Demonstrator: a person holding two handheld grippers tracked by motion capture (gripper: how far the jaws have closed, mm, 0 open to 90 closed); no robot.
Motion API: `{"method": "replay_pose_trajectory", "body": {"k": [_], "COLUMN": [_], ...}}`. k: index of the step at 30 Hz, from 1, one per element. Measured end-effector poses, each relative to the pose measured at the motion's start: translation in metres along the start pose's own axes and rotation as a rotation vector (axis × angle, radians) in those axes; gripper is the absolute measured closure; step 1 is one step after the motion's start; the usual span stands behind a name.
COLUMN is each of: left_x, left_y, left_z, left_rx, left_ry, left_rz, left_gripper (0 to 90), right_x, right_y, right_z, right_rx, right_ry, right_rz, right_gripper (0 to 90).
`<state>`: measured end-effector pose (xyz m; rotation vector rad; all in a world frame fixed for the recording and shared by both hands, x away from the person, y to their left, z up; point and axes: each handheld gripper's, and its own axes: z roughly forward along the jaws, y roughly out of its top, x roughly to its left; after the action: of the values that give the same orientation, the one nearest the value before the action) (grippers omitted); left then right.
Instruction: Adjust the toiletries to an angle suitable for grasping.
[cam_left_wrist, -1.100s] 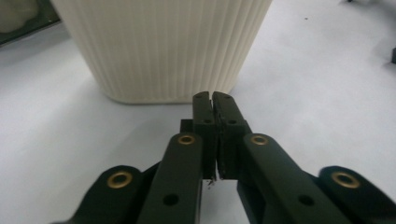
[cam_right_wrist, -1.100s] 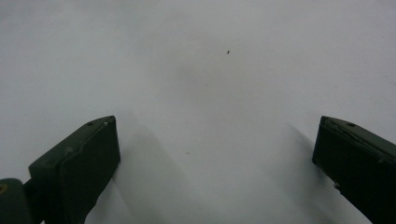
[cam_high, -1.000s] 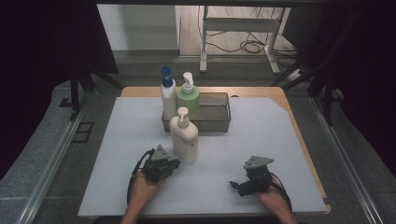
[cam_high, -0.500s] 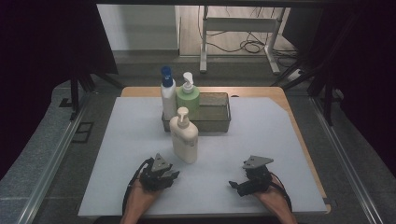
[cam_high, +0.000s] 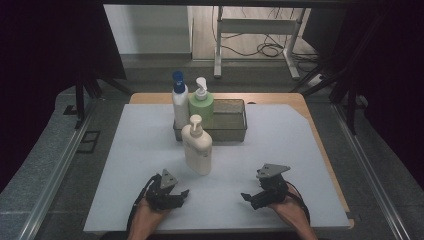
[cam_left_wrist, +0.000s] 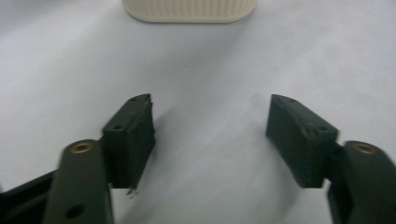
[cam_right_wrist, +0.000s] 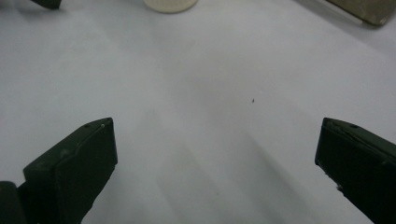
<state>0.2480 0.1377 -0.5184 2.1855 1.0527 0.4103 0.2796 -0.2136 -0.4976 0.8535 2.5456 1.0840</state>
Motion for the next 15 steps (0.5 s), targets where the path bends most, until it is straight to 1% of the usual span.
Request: {"method": "replay_pose_trajectory", "body": {"k": [3, 7, 9, 12, 15], "left_x": [0.0, 0.0, -0.001, 0.0, 0.0], "left_y": [-0.001, -0.002, -0.003, -0.005, -0.005], "left_z": [0.001, 0.001, 0.001, 0.001, 0.001], "left_rx": [0.001, 0.005, 0.005, 0.003, 0.003], "left_ry": [0.003, 0.009, 0.005, -0.002, -0.002], "left_rz": [-0.014, -0.02, -0.03, -0.039, -0.036], "left_gripper": [23.9, 16.8, 13.6, 13.0, 12.1], "right_x": [0.0, 0.0, 0.0, -0.002, -0.002], "right_y": [0.006, 0.014, 0.018, 0.024, 0.03], "right_z": [0.0, 0.0, 0.0, 0.0, 0.001], "right_rx": [-0.012, -0.028, -0.045, -0.07, -0.077], "right_ry": [0.008, 0.023, 0.035, 0.047, 0.054], "right_rz": [0.0, -0.002, -0.002, 0.009, 0.011], "right_gripper": [0.0, 0.0, 0.0, 0.0, 0.0]}}
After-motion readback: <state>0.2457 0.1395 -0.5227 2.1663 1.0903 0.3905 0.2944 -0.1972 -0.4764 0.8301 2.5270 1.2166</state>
